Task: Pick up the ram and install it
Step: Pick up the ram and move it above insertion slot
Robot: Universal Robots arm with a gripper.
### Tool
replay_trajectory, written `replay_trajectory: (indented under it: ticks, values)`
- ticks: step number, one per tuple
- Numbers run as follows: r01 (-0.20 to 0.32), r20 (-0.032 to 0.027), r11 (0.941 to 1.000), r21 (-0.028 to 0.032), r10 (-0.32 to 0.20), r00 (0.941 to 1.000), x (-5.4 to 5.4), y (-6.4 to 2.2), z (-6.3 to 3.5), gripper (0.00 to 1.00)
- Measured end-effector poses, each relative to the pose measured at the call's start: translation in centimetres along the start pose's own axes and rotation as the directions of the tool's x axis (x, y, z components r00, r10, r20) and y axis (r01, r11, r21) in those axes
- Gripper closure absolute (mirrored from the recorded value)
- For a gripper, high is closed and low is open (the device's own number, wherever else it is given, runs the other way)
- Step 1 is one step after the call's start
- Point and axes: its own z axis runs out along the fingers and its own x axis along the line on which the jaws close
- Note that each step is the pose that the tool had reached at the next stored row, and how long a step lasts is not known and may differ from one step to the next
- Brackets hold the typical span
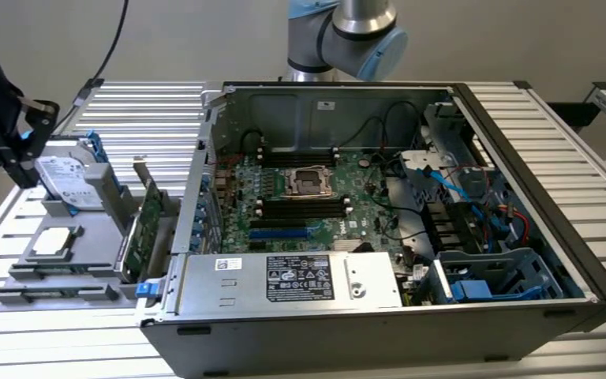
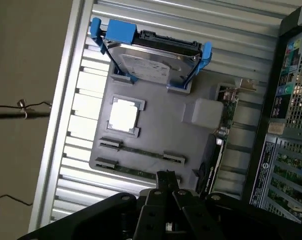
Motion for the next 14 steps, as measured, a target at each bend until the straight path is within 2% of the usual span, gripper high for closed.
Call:
replay_trajectory:
  ticks: [3, 6, 14]
  values:
    - [0.056, -0.0037, 0.9985, 0.0008, -0.056, 0.9984, 0.00, -0.01, 0.13, 0.89]
    - [0.110, -0.0065, 0.9940, 0.0016, -0.110, 0.9939, 0.00, -0.02, 0.26, 0.89]
    - [0.231, -0.0124, 0.9730, 0.0033, -0.231, 0.9729, 0.22, 0.03, 0.37, 0.89]
